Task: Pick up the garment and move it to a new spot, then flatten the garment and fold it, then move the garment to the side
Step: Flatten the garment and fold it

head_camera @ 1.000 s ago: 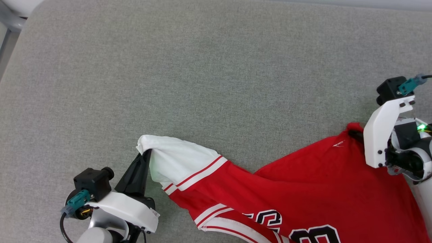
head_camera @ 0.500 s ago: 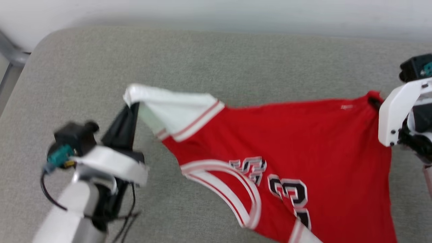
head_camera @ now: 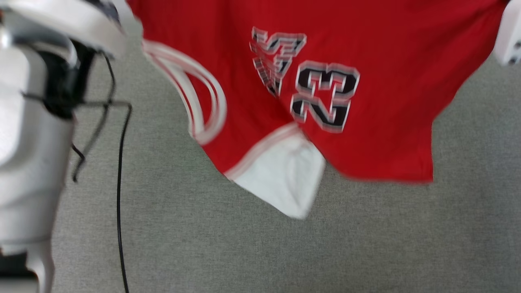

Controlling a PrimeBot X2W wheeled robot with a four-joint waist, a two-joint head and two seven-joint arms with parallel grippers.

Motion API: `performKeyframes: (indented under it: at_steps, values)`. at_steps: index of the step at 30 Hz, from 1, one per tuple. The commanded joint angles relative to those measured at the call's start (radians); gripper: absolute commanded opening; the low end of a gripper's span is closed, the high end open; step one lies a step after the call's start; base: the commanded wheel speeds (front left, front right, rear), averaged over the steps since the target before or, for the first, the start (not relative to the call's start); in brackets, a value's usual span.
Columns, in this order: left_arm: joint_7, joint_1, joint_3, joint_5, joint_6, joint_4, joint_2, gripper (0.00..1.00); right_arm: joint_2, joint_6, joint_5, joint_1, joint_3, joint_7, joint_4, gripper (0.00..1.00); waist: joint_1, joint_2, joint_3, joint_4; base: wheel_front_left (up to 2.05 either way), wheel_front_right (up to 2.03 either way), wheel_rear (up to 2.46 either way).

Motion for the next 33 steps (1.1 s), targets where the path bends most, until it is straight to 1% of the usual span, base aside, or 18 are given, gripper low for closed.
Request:
performKeyframes:
  at_steps: [1, 7, 12, 18, 21, 26, 30, 33]
  values:
    - [-0.004, -0.069, 0.008, 0.013, -0.005, 0.041, 0.012, 0.00, -0.004, -0.001, -0.022, -0.060, -0.009, -0.023, 0.014, 0.00, 0.0000, 0.0000, 0.025, -0.008, 0.00, 0.00, 0.00]
    - [-0.031, -0.329, 0.005, 0.052, -0.029, 0.238, 0.036, 0.00, 0.003, -0.001, -0.094, -0.269, -0.007, -0.099, 0.069, 0.00, 0.0000, 0.0000, 0.093, -0.025, 0.00, 0.00, 0.00]
    - [-0.070, -0.511, 0.011, 0.071, -0.040, 0.364, 0.057, 0.00, 0.016, -0.001, -0.140, -0.439, -0.005, -0.176, 0.125, 0.00, 0.0000, 0.0000, 0.175, -0.042, 0.00, 0.00, 0.00]
    - [-0.109, -0.660, 0.008, 0.068, -0.060, 0.506, 0.072, 0.00, 0.046, -0.001, -0.179, -0.581, 0.013, -0.277, 0.218, 0.00, 0.0000, 0.0000, 0.278, -0.058, 0.00, 0.00, 0.00]
    - [-0.127, -0.700, 0.002, 0.056, -0.069, 0.564, 0.068, 0.00, 0.071, -0.001, -0.190, -0.625, 0.020, -0.313, 0.272, 0.00, 0.0000, 0.0000, 0.325, -0.062, 0.00, 0.00, 0.00]
    - [-0.164, -0.710, -0.014, 0.033, -0.080, 0.653, 0.050, 0.00, 0.106, -0.001, -0.194, -0.653, 0.031, -0.368, 0.367, 0.00, 0.0000, 0.0000, 0.381, -0.062, 0.00, 0.00, 0.00]
    - [-0.183, -0.681, -0.029, -0.002, -0.083, 0.710, 0.028, 0.00, 0.123, -0.001, -0.187, -0.644, 0.034, -0.402, 0.431, 0.00, 0.0000, 0.0000, 0.408, -0.051, 0.00, 0.00, 0.00]
    - [-0.191, -0.625, -0.059, -0.041, -0.084, 0.725, 0.002, 0.00, 0.136, -0.001, -0.179, -0.597, 0.040, -0.430, 0.475, 0.00, 0.0000, 0.0000, 0.404, -0.043, 0.00, 0.00, 0.00]
